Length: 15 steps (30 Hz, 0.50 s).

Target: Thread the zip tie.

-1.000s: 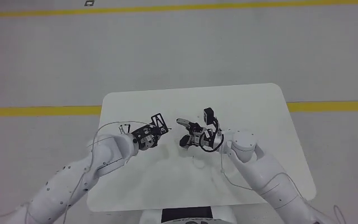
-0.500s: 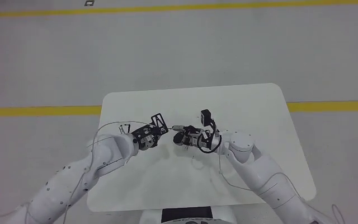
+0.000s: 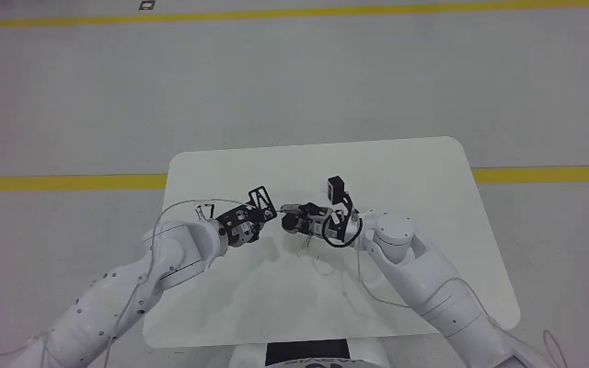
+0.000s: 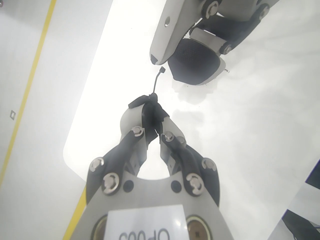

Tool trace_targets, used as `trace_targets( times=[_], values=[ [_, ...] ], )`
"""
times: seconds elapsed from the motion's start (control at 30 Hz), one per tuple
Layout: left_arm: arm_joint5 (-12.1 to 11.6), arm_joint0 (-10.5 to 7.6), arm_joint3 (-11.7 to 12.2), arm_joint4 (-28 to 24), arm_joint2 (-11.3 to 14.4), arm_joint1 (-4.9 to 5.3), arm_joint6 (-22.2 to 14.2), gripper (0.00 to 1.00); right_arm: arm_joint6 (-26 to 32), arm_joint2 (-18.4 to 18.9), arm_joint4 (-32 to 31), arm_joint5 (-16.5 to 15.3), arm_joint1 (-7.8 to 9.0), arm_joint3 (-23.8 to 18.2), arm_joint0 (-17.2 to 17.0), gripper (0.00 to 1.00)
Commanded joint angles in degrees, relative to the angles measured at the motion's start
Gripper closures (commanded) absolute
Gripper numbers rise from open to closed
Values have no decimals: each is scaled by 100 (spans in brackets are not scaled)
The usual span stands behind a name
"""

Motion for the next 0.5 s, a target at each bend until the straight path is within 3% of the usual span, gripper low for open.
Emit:
trace_targets(
  times=[0.0,0.47],
  values=[
    [0,0,0,0,0,0,0,100,3,-24,11,-20,-13,32,41,80],
    [0,0,0,0,0,0,0,100,4,-73,-40,-70,-52,94,136,87]
  ],
)
